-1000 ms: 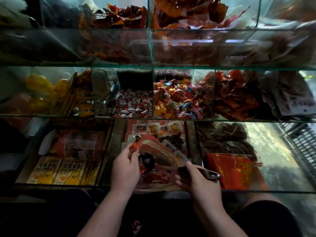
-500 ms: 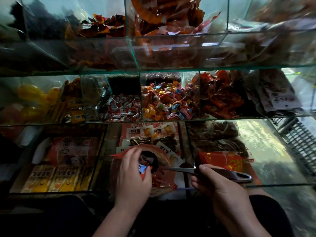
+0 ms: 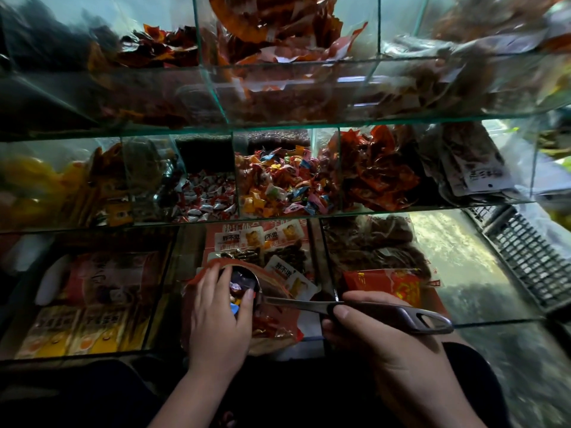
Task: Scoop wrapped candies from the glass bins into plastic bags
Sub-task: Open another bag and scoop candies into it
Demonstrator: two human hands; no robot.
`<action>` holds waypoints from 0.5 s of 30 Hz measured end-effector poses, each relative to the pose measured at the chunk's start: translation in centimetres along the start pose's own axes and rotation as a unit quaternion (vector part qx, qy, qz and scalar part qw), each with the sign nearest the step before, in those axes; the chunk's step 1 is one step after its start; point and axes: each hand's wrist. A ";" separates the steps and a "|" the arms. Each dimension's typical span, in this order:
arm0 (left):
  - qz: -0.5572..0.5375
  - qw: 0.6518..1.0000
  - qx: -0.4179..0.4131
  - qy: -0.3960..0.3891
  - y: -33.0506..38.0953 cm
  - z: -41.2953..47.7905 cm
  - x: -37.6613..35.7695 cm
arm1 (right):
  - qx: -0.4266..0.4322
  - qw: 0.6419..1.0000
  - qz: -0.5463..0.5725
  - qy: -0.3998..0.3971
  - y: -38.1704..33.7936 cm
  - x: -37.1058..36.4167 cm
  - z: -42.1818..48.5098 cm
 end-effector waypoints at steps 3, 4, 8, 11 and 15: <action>-0.004 0.999 -0.030 0.027 0.8 0.9 1.0 | 0.036 0.999 -0.004 0.002 -1.0 -0.8 0.0; -0.009 0.999 -0.043 0.031 1.3 1.6 1.2 | 0.048 0.999 -0.004 0.004 -1.2 -0.9 0.3; -0.040 0.991 -0.115 0.050 4.4 5.9 2.7 | 0.063 0.996 0.043 0.046 -3.0 -1.7 2.4; -0.056 0.988 -0.137 0.047 6.8 9.2 3.6 | 0.083 0.989 0.110 0.056 -4.7 -2.4 4.0; -0.121 0.988 -0.098 0.019 8.2 11.8 4.1 | 0.128 0.980 0.141 0.061 -5.7 -3.6 6.3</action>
Point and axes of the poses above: each hand's wrist, its own z-axis towards the middle knuckle, its own x-axis out of the back of the hand, y = z × x, and after that the axes turned 6 degrees about z, right-handed
